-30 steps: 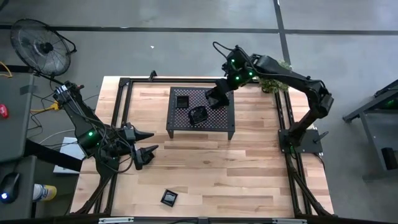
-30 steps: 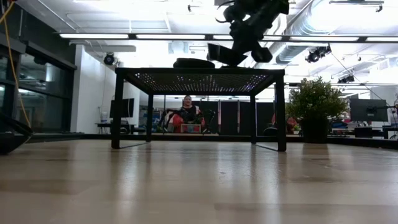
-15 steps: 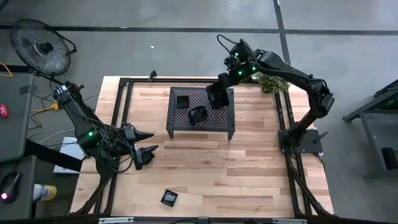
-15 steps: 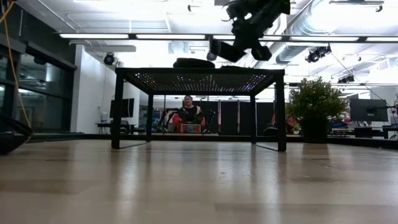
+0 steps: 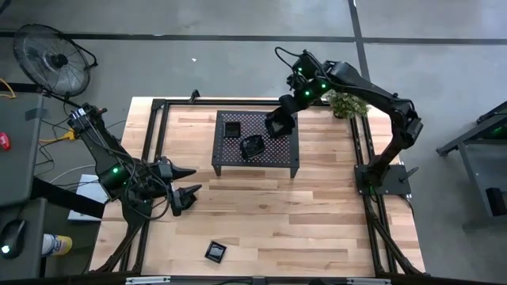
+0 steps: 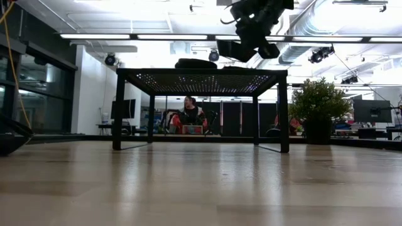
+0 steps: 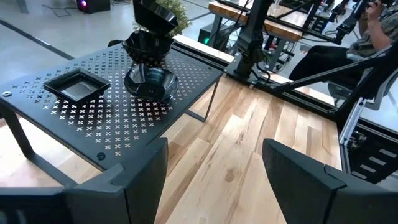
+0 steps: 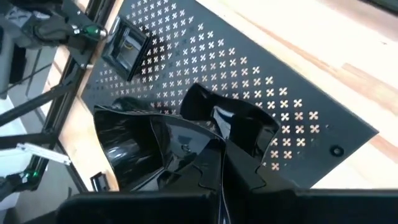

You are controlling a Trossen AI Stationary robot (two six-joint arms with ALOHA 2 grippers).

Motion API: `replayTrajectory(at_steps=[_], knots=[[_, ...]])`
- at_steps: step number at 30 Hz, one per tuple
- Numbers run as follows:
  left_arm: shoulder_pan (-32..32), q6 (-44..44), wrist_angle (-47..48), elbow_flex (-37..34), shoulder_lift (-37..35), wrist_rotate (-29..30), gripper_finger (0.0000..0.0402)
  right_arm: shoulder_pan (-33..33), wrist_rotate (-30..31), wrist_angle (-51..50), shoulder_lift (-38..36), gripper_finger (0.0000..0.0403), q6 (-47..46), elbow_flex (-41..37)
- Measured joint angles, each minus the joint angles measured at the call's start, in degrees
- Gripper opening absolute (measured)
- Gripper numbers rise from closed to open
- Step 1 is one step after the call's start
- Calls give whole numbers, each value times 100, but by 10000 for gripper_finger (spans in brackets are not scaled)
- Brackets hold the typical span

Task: Pick & Place Mini shaped plates
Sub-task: Stack the black distorted plate on top of the black distorted plates on the shelf

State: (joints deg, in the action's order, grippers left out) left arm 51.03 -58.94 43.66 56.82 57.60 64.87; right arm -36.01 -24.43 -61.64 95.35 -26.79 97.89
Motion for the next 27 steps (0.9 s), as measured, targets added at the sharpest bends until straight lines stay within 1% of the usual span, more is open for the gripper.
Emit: replayTrajectory(at_steps=[10, 19, 27], knots=[[0, 2, -2, 0, 0, -28, 257, 25, 52, 12, 32, 0, -24, -9], [0, -4, -7, -1, 0, -32, 257, 168, 115, 19, 367, 0, -21, -20], [0, -7, -9, 1, 0, -36, 257, 162, 241, 16, 407, 0, -140, -20]])
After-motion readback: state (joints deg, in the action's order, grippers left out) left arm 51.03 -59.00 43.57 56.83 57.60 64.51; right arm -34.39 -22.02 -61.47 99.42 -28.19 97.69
